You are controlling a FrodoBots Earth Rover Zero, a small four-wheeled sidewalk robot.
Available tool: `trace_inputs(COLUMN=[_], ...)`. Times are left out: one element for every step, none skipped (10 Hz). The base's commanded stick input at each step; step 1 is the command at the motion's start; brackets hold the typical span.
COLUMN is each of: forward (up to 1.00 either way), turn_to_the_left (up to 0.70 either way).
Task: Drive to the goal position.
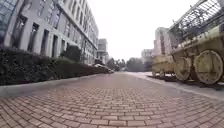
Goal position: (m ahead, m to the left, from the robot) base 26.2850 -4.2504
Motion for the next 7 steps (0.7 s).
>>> trace_inputs(forward=[0.45, 0.45, 0.45, 0.45, 0.45, 0.45, 0.45], turn_to_the_left=[0.00, 0.00, 0.00, 0.00, 0.00, 0.25, 0.27])
